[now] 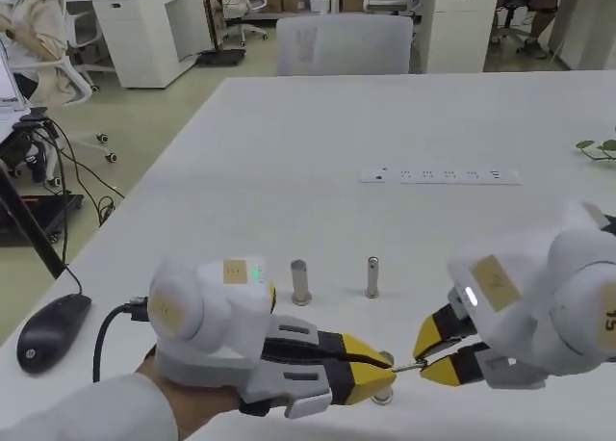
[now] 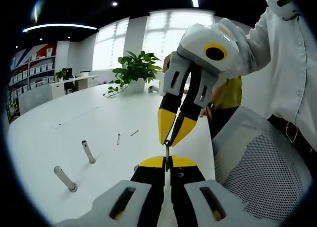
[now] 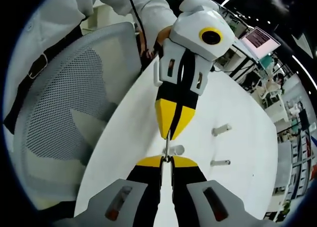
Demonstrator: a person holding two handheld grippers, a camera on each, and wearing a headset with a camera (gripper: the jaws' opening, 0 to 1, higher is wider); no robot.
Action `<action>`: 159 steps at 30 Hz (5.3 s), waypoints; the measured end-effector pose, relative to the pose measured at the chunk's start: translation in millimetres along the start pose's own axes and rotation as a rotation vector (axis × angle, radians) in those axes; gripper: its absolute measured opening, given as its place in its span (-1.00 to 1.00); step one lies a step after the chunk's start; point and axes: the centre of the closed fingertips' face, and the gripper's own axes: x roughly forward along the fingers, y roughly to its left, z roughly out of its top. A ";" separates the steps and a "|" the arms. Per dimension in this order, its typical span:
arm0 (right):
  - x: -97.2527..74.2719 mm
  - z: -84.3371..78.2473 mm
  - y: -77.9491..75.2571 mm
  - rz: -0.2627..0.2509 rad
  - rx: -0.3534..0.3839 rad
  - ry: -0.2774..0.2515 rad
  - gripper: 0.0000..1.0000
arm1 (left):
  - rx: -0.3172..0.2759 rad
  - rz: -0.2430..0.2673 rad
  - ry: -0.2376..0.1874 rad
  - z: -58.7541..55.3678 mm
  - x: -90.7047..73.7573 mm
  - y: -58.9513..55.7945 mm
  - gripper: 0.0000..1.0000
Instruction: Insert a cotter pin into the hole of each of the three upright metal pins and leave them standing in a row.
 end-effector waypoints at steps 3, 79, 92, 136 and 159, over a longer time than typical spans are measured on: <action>-0.4 0.9 0.4 0.021 0.034 -0.009 -0.86 | 0.015 0.000 0.009 -1.2 0.3 -1.2 -1.00; -1.0 1.7 26.5 0.201 0.232 -0.058 -0.90 | 0.096 -0.086 0.076 -8.2 7.5 -20.0 -1.00; -4.8 5.3 23.7 0.170 0.282 -0.178 -0.90 | 0.089 -0.093 0.049 -4.6 4.2 -19.1 -1.00; -9.0 7.5 17.0 0.123 0.355 -0.284 -0.94 | 0.088 -0.086 0.004 0.3 2.3 -15.9 -0.93; -10.8 -23.3 20.7 0.047 0.507 -0.295 -0.94 | 0.069 0.065 0.045 -36.3 -9.0 25.0 -0.64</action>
